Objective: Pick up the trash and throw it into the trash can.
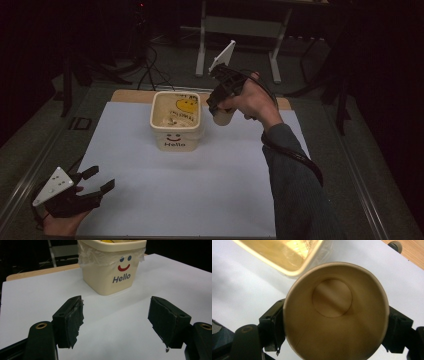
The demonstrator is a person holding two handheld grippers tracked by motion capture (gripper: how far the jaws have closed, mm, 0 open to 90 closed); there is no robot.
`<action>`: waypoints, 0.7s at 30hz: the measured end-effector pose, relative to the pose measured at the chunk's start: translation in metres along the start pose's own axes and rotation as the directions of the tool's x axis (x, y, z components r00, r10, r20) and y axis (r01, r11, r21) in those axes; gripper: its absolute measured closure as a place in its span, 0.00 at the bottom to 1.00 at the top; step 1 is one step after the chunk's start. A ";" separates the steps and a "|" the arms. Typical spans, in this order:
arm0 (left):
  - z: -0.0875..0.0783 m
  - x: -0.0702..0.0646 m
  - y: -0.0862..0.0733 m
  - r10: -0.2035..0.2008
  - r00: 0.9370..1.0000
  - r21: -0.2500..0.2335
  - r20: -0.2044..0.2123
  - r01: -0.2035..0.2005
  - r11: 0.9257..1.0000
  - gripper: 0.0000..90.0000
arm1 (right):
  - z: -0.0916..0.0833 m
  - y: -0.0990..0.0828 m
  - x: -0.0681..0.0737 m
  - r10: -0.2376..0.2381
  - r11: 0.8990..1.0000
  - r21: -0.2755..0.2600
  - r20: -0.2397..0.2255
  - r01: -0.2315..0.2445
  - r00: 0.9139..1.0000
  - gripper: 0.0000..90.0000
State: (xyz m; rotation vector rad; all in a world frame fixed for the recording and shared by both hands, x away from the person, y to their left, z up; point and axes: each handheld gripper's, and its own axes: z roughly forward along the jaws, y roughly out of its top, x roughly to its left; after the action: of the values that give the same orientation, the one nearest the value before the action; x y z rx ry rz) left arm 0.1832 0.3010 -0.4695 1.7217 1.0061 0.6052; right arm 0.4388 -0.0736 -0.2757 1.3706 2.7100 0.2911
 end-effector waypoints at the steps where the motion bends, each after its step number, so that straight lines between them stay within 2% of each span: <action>1: 0.000 0.000 0.000 0.002 1.000 0.001 0.000 -0.002 1.000 0.32 | 0.001 0.001 0.000 0.005 1.000 -0.001 -0.002 -0.005 1.000 0.23; 8: 0.000 0.000 0.000 0.005 1.000 0.004 0.000 -0.005 1.000 0.32 | 0.002 0.004 -0.005 0.029 1.000 -0.007 0.000 -0.029 1.000 0.23; 21: 0.000 0.001 0.000 0.000 1.000 0.003 0.000 0.000 1.000 0.32 | 0.008 0.013 0.001 0.006 1.000 -0.014 0.001 -0.006 1.000 0.23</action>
State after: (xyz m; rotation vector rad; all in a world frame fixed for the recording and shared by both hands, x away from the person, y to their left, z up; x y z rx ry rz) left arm 0.1833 0.3016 -0.4698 1.7244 1.0074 0.6045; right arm 0.4500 -0.0638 -0.2804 1.3757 2.6982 0.3097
